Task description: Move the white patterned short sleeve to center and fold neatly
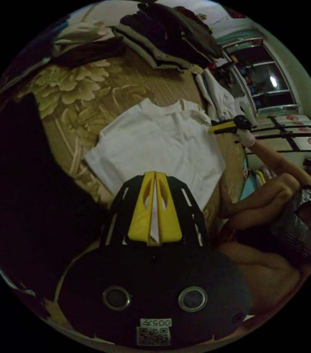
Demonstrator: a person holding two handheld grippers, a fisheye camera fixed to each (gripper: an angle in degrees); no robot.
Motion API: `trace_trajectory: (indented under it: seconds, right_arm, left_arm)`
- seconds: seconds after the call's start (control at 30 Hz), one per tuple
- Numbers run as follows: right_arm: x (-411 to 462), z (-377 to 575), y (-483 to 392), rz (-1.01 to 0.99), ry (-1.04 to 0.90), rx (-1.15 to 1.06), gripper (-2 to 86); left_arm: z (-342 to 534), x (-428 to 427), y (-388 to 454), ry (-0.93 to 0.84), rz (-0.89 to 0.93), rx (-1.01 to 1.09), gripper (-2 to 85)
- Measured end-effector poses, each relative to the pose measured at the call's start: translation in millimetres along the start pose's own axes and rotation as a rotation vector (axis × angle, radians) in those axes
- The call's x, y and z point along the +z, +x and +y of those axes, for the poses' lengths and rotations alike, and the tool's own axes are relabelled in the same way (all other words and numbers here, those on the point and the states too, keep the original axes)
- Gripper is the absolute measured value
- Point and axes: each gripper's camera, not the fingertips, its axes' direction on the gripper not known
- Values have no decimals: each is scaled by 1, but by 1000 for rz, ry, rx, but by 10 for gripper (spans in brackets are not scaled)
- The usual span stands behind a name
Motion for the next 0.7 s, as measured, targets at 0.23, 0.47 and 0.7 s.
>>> trace_trajectory:
  seconds: [0.23, 0.47, 0.7]
  right_arm:
    - [-57, -17, 26, 198, 156, 153, -9]
    - [-82, -26, 7, 92, 204, 58, -10]
    - [-81, -50, 12, 7, 113, 143, -15]
  left_arm:
    - [-26, 9, 0, -91, -201, -70, -6]
    - [9, -6, 29, 58, -217, 6, -6]
    - [24, -2, 17, -37, -209, -57, -2]
